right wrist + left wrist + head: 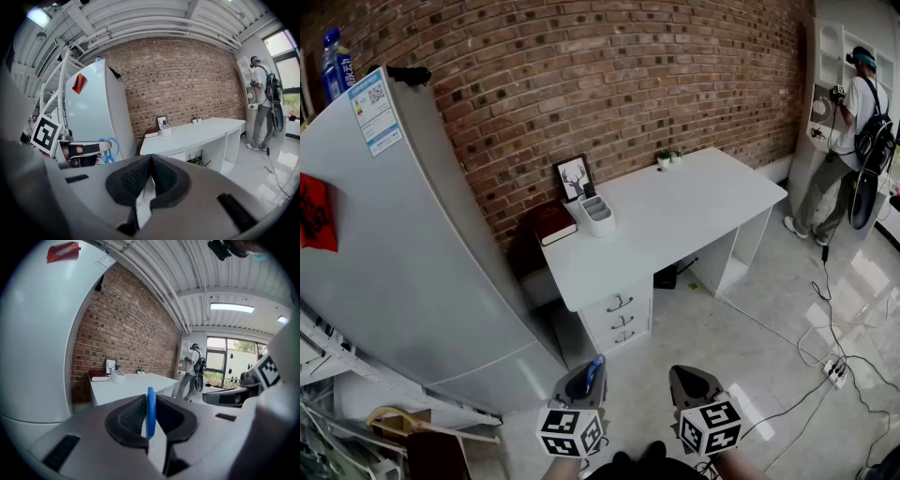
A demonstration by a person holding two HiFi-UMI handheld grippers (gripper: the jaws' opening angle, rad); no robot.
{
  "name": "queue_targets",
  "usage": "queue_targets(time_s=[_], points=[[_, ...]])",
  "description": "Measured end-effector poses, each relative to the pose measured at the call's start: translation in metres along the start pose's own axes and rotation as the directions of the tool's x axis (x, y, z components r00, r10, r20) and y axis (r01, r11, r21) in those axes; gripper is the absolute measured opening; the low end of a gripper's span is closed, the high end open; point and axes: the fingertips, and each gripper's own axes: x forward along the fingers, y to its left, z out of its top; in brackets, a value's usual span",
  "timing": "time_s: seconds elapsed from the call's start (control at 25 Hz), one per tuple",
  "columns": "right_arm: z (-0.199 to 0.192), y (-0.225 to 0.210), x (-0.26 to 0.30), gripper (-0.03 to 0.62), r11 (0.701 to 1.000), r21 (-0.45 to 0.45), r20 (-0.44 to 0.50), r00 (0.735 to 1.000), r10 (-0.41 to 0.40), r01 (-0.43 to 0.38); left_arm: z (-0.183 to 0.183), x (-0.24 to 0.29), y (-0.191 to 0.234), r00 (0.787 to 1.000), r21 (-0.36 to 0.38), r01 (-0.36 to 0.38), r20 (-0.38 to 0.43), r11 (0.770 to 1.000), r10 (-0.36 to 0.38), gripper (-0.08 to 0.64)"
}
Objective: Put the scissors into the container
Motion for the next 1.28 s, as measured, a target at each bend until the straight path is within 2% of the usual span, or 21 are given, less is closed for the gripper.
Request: queue_targets(time_s=[0.2,0.52,0.88,1.28], points=[[0.002,-0.005,0.003,0.000,1.000,0.019,0.011,1.000,0.002,-0.002,0.002,0.004,0.002,1.000,-0.004,-0.004,0.003,1.000,0.004,0.048],[0.006,-0.029,0.002,0.000,0.998,0.040,0.038,0.998,-0.043,0.041,0.002,0.014,0.001,1.000,-0.018,-0.023,0.010,1.000,0.024,0.048],[0.006,-0.039,0.006,0.000,0.999,0.038,0.045,0.999,-0.032,0.030,0.015,0.014,0.004,0.997,-0.013,-0.061,0.042,0.998,0.062,0.048],[0.018,-0.055,0.056,0.000,0.998,0.060,0.023,1.000,-0.021,0.019,0.029,0.057,0.037,0.996,-0.020,-0.080,0.029,0.997,0.080,0.048]])
